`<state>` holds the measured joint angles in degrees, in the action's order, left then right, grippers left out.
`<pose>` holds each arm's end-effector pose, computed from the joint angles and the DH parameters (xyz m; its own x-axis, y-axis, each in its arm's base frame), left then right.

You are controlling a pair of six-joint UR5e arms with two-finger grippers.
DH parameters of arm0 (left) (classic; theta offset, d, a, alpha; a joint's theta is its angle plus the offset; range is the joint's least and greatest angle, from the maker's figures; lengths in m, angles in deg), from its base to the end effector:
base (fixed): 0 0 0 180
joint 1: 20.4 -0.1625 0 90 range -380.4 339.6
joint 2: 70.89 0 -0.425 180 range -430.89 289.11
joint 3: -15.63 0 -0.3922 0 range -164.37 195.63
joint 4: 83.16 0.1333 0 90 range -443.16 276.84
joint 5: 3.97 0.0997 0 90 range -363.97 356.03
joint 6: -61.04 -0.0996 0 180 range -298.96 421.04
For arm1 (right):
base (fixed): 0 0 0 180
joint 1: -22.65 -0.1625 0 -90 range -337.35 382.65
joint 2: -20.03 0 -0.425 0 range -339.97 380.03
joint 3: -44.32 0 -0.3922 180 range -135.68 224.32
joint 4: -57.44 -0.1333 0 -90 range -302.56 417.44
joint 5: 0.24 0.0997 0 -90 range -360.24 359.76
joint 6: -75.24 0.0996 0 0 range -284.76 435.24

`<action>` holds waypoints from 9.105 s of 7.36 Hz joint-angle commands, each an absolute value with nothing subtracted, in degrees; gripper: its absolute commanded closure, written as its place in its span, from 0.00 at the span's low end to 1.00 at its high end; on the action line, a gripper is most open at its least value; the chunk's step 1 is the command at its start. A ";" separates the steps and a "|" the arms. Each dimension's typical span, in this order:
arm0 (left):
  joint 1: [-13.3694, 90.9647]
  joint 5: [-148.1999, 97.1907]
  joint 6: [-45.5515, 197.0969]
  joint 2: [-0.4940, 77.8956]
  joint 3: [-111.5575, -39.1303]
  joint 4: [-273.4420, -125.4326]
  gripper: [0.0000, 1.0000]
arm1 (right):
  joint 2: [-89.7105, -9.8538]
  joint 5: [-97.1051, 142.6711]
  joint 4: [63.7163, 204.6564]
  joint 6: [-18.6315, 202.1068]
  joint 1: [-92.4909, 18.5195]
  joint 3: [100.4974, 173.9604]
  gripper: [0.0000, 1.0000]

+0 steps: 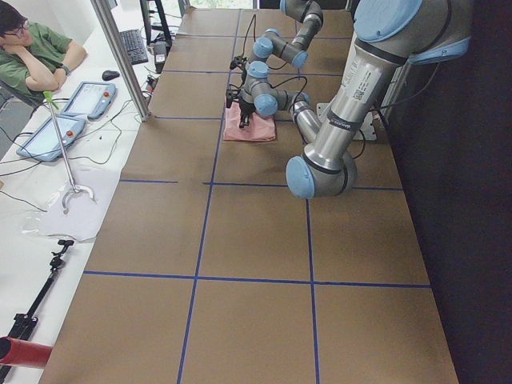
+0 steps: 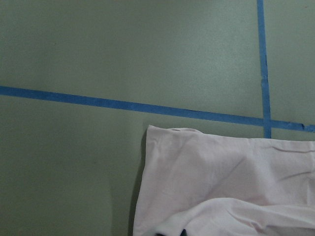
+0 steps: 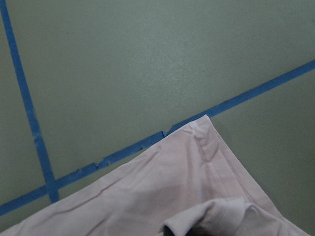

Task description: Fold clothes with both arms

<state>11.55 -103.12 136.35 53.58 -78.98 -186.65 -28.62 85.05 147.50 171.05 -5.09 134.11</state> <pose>0.5179 -0.4615 0.2462 0.6042 -0.0817 -0.7926 0.2709 0.9565 0.1079 -0.5683 -0.4587 0.2328 0.6119 0.4358 0.6600 -0.5766 0.8170 -0.0049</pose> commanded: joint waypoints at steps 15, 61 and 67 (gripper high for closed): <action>18.98 -109.26 118.26 48.20 -82.28 -189.33 0.00 | -20.96 83.87 146.91 139.34 -8.96 119.95 0.00; 15.11 -111.02 146.21 61.21 -66.91 -191.70 0.45 | -22.24 106.20 141.73 130.17 -24.29 120.26 0.00; 14.85 -110.93 146.21 61.64 -61.72 -196.62 0.71 | -22.69 105.76 141.73 130.34 -24.11 120.35 0.00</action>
<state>14.78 -110.94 146.04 61.53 -61.87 -196.44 -22.65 105.76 141.73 130.27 -24.12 120.33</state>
